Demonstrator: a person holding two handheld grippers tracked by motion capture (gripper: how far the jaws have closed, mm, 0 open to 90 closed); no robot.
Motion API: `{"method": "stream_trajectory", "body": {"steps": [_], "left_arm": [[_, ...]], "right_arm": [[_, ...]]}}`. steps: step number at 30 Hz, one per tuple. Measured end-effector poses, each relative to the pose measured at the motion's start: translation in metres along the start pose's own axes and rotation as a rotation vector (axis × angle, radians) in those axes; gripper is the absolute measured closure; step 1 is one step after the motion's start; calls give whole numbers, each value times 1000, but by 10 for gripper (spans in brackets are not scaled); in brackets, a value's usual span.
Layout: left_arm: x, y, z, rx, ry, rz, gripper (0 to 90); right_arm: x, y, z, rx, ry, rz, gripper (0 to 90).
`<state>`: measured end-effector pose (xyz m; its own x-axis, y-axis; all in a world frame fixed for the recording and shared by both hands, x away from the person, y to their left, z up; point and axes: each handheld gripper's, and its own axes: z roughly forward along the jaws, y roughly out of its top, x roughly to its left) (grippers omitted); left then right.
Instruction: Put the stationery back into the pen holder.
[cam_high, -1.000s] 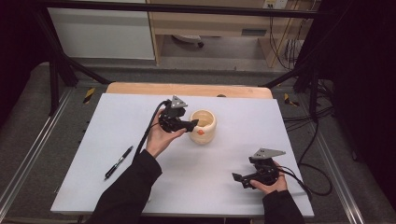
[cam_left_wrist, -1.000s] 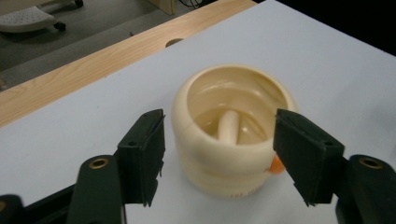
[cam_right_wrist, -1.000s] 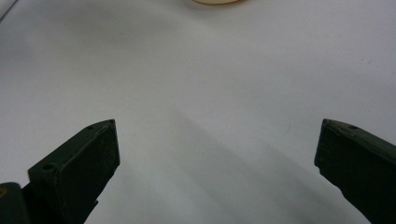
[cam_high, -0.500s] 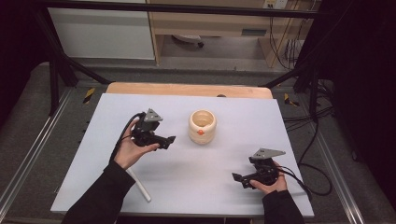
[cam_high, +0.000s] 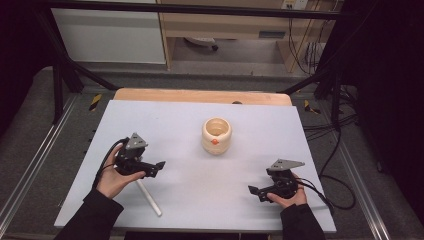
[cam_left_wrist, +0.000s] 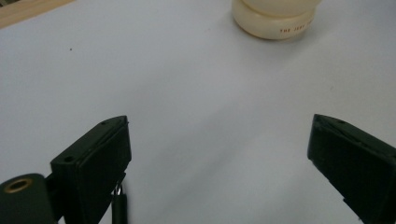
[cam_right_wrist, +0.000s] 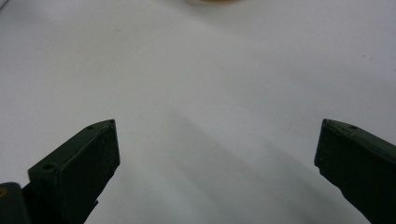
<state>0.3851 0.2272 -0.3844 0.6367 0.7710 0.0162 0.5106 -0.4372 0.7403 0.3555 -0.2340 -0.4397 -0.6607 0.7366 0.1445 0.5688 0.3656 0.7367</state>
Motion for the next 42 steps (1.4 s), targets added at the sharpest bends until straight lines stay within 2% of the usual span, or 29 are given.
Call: {"method": "stream_trajectory", "body": {"steps": [9,14,18,21,24,27,36,42], "left_arm": [[11,-37,-13,-3,16,-42,214],[22,-50,-16,-11,21,-69,209],[29,-54,-17,-6,18,-57,188],[32,-55,-18,-4,24,-52,168],[35,-56,-19,-7,21,-64,145],[37,-56,-20,-15,11,-73,116],[38,-56,-18,-25,-1,-82,61],[38,-55,-16,-23,5,-85,49]], "right_arm": [[1,0,2,-3,-3,4,10],[7,3,6,4,-5,12,7],[19,10,12,14,-1,-2,7],[31,19,19,9,10,-28,7],[45,30,27,2,14,-19,7],[62,42,36,-5,21,-41,7],[125,78,67,15,54,-122,36],[163,91,92,35,68,-156,83]]}}
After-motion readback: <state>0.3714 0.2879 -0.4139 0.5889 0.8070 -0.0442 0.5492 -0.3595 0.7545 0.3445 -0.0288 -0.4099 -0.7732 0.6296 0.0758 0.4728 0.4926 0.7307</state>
